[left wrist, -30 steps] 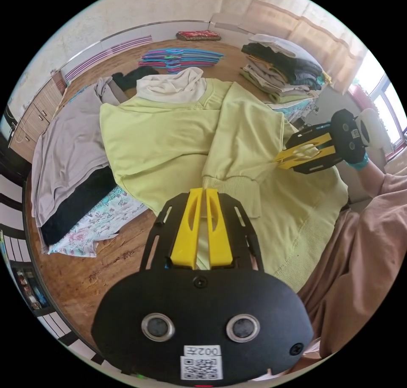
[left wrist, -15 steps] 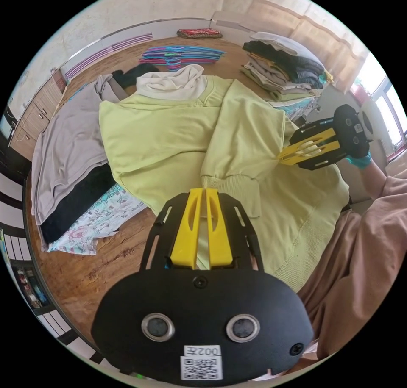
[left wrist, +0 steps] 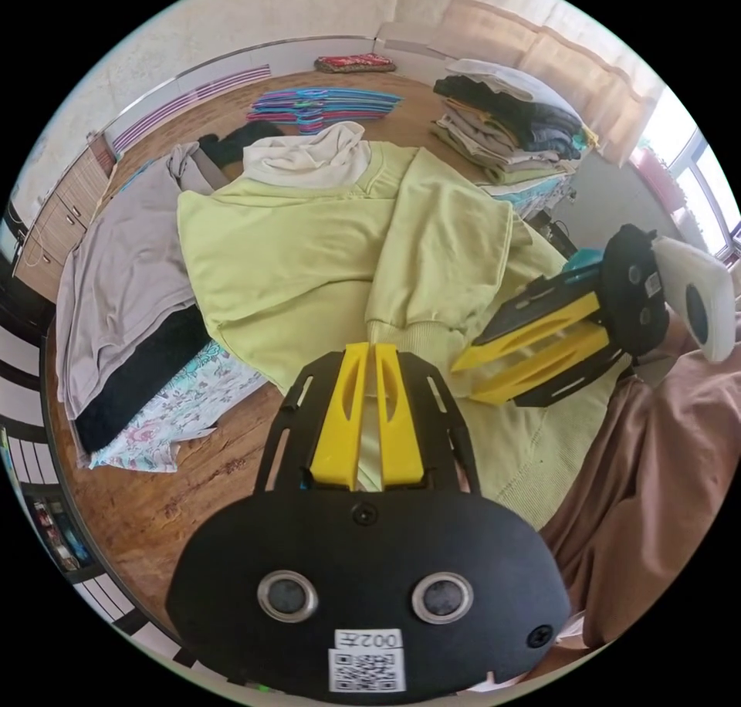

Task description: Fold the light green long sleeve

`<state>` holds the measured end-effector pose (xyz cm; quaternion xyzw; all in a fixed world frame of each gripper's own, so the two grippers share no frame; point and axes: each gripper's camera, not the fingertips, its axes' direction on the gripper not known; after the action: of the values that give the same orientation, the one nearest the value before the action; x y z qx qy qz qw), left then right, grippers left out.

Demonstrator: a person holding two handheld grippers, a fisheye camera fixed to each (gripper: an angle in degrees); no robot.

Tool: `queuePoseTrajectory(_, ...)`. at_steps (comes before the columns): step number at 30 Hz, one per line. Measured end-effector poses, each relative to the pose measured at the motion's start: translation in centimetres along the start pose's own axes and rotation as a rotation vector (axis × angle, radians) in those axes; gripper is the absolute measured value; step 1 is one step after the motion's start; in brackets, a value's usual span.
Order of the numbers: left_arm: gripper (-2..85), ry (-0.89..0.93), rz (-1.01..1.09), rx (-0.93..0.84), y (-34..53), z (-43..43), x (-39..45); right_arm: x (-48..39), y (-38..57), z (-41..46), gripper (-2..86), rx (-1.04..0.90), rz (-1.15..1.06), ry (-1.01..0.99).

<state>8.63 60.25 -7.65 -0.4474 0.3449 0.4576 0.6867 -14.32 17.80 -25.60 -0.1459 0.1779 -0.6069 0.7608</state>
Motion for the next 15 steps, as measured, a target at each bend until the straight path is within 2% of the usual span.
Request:
queuePoseTrajectory(5, -0.4, 0.011, 0.005, 0.060, 0.8, -1.8, 0.5, 0.4, 0.2, -2.9, 2.0, 0.070, 0.058, 0.033)
queuePoseTrajectory(11, -0.4, -0.038, 0.016, 0.180, 1.1, -5.3, 1.1, 1.2, 0.4, -8.5, 1.0, 0.223, 0.189, 0.206)
queuePoseTrajectory(15, -0.3, -0.103, 0.035, 0.200, 1.6, -6.6, 1.8, 1.4, 0.3, -9.2, 1.0, 0.257, 0.235, 0.210)
